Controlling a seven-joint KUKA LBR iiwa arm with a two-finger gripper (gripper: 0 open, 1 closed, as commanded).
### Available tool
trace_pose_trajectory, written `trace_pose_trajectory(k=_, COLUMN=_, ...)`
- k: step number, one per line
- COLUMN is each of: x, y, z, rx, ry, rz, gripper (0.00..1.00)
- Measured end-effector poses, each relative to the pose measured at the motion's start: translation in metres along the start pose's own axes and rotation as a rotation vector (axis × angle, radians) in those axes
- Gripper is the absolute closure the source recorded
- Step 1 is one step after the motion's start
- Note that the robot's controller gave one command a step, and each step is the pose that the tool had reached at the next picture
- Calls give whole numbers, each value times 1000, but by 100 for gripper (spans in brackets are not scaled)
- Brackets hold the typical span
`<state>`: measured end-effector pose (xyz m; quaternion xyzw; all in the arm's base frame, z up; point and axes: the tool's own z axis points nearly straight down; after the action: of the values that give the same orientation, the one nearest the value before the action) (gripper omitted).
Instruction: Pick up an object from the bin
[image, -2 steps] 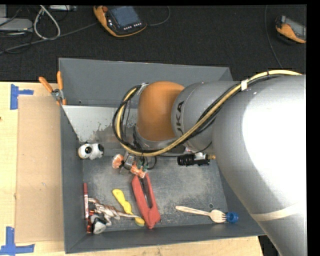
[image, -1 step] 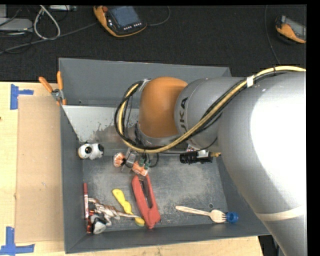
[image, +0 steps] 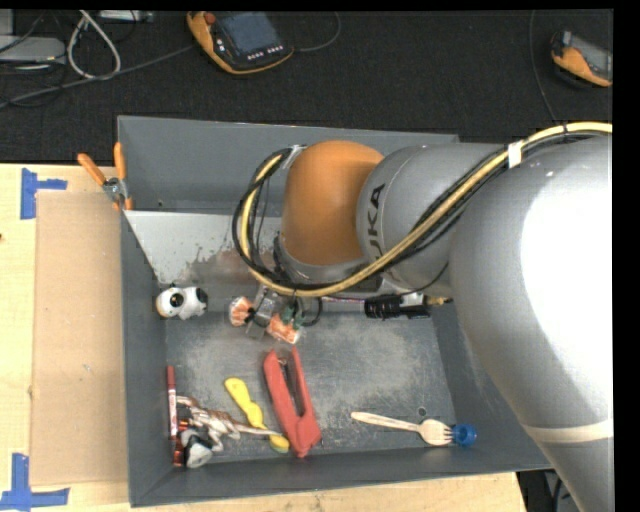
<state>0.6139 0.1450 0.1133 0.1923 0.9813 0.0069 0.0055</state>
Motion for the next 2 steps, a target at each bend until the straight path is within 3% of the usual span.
trace_pose_trajectory(k=1, x=1, y=-1, z=-42, rx=5, ry=7, rz=-1, gripper=100)
trace_pose_trajectory(k=2, x=0, y=1, z=-78, rx=2, ry=3, rz=-3, gripper=100)
